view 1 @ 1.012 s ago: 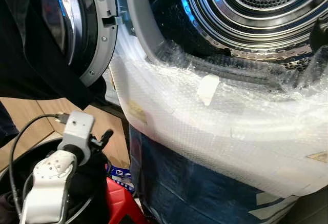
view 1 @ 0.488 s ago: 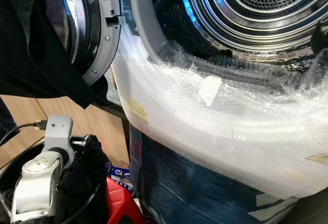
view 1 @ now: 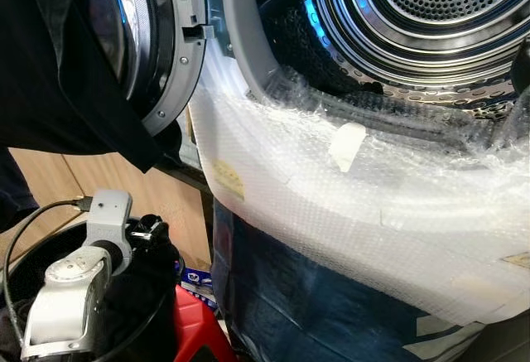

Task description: Clothes washing

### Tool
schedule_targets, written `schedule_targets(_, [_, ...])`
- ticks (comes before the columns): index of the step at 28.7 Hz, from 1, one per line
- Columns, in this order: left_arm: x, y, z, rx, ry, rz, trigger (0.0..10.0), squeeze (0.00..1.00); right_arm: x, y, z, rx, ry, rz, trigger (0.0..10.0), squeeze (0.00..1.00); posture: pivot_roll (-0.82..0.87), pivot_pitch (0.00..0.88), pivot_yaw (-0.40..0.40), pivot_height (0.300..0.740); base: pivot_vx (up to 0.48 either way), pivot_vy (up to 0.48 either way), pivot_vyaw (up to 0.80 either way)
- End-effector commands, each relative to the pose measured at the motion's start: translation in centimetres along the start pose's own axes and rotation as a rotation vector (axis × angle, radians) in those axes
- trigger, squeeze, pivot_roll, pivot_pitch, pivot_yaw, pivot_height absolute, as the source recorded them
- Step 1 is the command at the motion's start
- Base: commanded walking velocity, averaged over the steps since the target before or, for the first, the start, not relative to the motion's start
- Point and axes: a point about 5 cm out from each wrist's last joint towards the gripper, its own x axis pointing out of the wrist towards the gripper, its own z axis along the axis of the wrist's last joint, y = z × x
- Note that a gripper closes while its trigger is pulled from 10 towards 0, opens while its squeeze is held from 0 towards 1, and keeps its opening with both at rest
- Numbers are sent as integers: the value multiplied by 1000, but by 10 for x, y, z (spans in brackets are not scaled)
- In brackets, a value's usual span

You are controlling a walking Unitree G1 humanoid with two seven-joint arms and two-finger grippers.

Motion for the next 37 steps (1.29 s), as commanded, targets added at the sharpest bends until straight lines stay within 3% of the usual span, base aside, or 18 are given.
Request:
schedule_targets(1, [0,-4,3,17,-4,-27,10000,1000,0,0,-1,4,5,-3,10000,0,225,0,-15,740,0,0,0])
schedule_targets(3, [1,1,-9,36,69,14,10000,1000,0,2,-1,6,5,1,10000,0,213,0,-10,740,0,0,0])
schedule_targets(6, [0,2,-12,92,84,47,10000,1000,0,3,-1,14,4,4,10000,0,206,0,-10,740,0,0,0])
schedule_targets(8, [-1,1,-10,84,83,48,10000,1000,0,3,-1,7,5,3,10000,0,207,0,-10,740,0,0,0])
schedule_targets(9, [-1,0,-9,80,86,51,10000,0,0,4,-1,5,5,3,10000,0,209,0,-10,740,0,0,0])
schedule_targets(18, [3,-8,-15,75,114,17,10000,0,0,6,12,-10,-20,7,10000,0,203,0,-15,740,0,0,0])
schedule_targets(23, [2,-20,-16,19,151,-2,10000,0,0,8,17,-30,-29,11,10000,0,221,0,-20,740,0,0,0])
schedule_targets(30, [3,-1,-16,-2,146,127,10000,0,0,12,17,-33,-30,18,10000,0,227,0,-27,740,0,0,0])
schedule_targets(37, [-2,14,-9,-84,111,241,10000,0,0,11,16,-33,-26,16,10000,0,231,0,-32,740,0,0,0])
